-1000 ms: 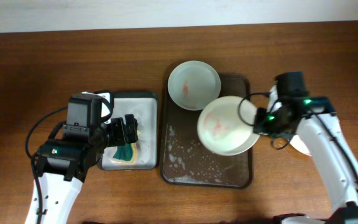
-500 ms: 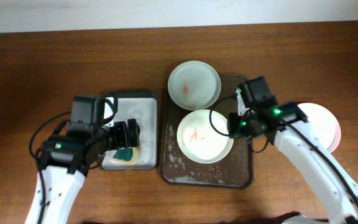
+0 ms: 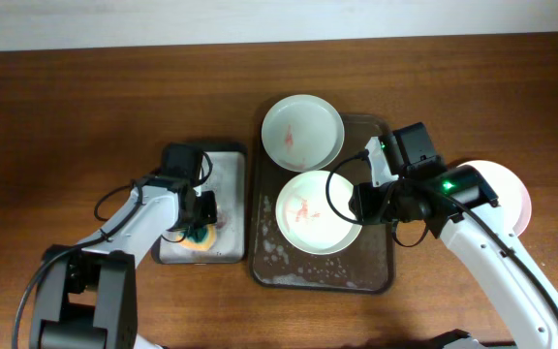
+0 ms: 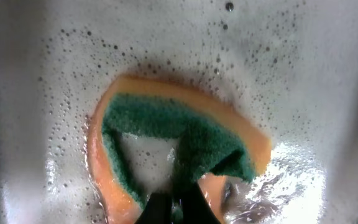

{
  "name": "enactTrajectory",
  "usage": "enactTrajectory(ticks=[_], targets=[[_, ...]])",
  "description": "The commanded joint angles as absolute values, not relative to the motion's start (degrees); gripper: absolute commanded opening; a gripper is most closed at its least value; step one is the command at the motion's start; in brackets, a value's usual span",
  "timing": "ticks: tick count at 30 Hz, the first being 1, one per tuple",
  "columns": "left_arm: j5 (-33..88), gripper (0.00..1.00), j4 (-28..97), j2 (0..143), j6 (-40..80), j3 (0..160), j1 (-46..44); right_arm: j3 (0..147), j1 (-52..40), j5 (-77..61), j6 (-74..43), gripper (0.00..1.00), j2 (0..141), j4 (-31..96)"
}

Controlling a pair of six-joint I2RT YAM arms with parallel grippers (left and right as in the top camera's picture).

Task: Clean dirty plates on tray and stack at the side
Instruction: 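Pick up the sponge again with the left gripper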

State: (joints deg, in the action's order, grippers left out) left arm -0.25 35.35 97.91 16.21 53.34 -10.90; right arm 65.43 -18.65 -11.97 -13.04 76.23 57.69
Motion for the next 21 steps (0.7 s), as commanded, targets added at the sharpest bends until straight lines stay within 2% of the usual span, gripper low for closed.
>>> enactTrajectory(ticks=[1, 2, 5, 7, 9, 11, 14, 16, 18, 21], targets=[[6.48, 0.0, 40.05, 98.15, 13.78, 56.99, -11.11, 66.0, -19.22, -12.49, -12.45, 0.39, 76.01, 57.8], [6.35, 0.2, 43.94, 95.83, 13.78, 59.83, -11.07, 66.0, -19.22, -12.49, -12.45, 0.39, 76.01, 57.95], [5.08, 0.67, 48.75, 92.14, 13.8, 61.98, -11.03, 66.0, -19.22, -12.49, -12.45, 0.39, 76.01, 58.11], [2.72, 0.74, 51.44, 91.77, 13.78, 61.93, -11.03, 66.0, -19.22, -12.47, -12.43, 0.39, 76.01, 58.35], [1.69, 0.71, 51.09, 92.03, 13.8, 59.44, -11.09, 66.0, -19.22, -12.45, -12.45, 0.39, 76.01, 58.35], [1.74, 0.49, 46.89, 92.05, 13.82, 54.3, -11.09, 66.0, -19.22, -12.45, -12.45, 0.4, 76.01, 58.35], [2.52, 0.37, 39.07, 92.07, 13.82, 46.15, -11.09, 65.8, -19.22, -12.45, -12.49, 0.41, 76.36, 59.09], [3.95, 0.0, 36.73, 92.07, 13.85, 44.53, -11.09, 65.78, -19.22, -12.21, -12.47, 0.41, 76.82, 59.86], [6.57, 0.0, 36.95, 91.98, 13.85, 47.09, -11.07, 65.78, -19.2, -10.48, -14.35, 0.4, 77.69, 59.7], [8.19, 0.0, 46.76, 91.55, 13.78, 60.29, -11.09, 65.78, -19.07, -3.99, -18.94, 0.32, 81.78, 58.94]])
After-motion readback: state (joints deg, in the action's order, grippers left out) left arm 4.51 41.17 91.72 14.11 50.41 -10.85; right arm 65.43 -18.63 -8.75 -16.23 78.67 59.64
